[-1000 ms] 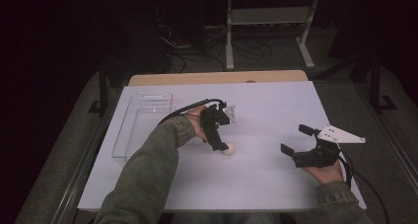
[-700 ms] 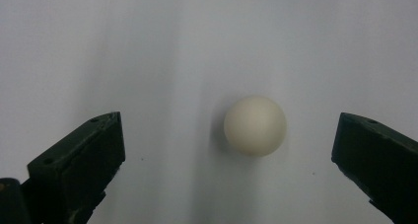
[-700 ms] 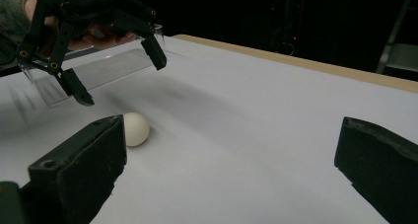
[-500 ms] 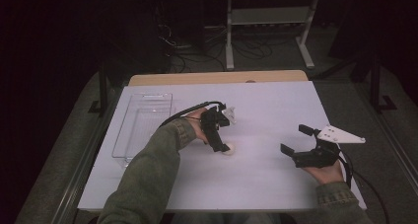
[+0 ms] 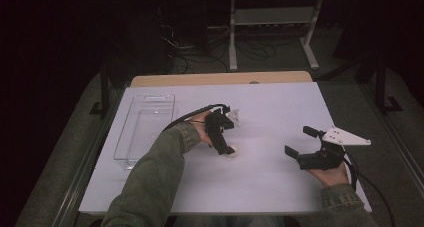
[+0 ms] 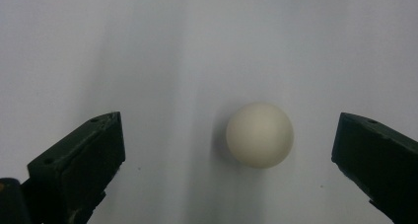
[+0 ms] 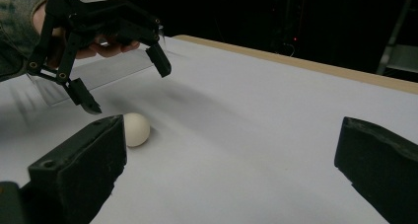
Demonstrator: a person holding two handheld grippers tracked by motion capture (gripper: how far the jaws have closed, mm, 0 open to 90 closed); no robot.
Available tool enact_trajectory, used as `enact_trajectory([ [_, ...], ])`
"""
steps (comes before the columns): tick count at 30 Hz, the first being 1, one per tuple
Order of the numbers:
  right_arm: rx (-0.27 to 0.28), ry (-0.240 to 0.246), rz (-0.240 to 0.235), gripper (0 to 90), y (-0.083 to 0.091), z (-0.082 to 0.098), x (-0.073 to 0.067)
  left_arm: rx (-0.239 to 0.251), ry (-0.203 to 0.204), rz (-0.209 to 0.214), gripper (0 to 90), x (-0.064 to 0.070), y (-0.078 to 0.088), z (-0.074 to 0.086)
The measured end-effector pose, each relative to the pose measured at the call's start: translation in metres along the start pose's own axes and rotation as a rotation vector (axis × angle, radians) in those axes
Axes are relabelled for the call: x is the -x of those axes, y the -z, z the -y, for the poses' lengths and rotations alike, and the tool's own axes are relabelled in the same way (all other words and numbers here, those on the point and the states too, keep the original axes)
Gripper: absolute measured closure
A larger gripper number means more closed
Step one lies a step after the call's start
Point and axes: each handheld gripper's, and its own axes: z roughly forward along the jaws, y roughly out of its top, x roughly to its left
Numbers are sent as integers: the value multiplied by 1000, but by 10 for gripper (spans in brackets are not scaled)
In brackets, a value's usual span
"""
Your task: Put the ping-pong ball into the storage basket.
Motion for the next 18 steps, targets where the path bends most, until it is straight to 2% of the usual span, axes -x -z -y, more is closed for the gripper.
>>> enact_trajectory([
  [6, -2, 1, 0, 0, 0, 0, 0, -16, -2, 0, 0, 0, -3, 1],
  [9, -1, 0, -1, 0, 0, 0, 0, -13, -3, 23, 0, 2, -6, 1],
  [14, 5, -6, -5, 0, 0, 0, 0, -28, -14, 25, 0, 3, -10, 0],
  [16, 6, -6, -6, 0, 0, 0, 0, -52, -16, 32, 0, 3, -13, 1],
  [18, 5, -7, -7, 0, 0, 0, 0, -55, -14, 39, 0, 3, -14, 2],
])
